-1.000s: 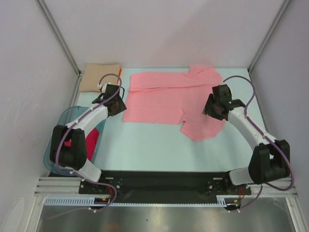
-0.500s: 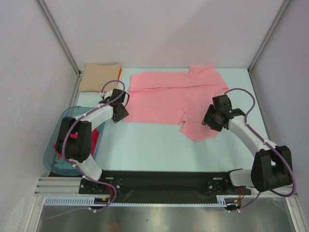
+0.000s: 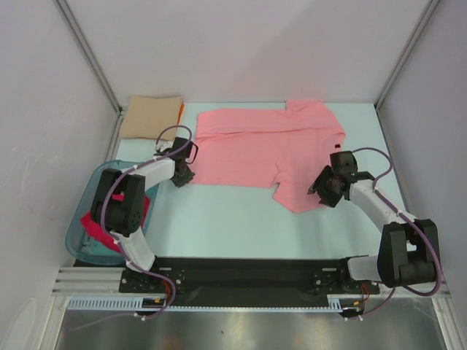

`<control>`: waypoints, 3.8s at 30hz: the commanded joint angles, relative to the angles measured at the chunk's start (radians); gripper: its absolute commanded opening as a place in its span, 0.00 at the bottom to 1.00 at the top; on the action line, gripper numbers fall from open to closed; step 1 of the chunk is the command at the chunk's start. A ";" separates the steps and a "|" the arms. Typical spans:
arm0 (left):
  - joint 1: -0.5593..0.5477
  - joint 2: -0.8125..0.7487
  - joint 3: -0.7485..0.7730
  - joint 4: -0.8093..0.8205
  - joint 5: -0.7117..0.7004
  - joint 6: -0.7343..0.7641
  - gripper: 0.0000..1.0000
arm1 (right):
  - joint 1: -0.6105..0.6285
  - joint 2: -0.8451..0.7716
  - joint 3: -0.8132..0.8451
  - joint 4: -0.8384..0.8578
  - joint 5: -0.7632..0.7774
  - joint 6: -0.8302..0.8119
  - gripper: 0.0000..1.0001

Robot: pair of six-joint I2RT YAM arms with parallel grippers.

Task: Fold and stack the t-shirts
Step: Flatten the tshirt out

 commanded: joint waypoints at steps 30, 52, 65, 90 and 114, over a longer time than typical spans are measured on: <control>-0.010 -0.187 -0.104 0.073 0.001 0.052 0.00 | 0.036 0.023 -0.196 0.164 0.002 0.169 0.35; -0.059 -0.297 -0.114 0.010 -0.001 0.069 0.00 | 0.040 0.355 0.450 -0.032 -0.095 -0.174 0.36; -0.079 -0.308 -0.117 0.018 -0.007 0.085 0.00 | 0.011 -0.037 -0.053 0.040 -0.138 -0.069 0.45; -0.085 -0.325 -0.118 0.019 0.001 0.087 0.00 | -0.070 -0.126 -0.316 0.293 -0.209 0.221 0.49; -0.085 -0.348 -0.135 0.022 -0.001 0.084 0.00 | -0.078 -0.096 -0.359 0.434 -0.232 0.304 0.32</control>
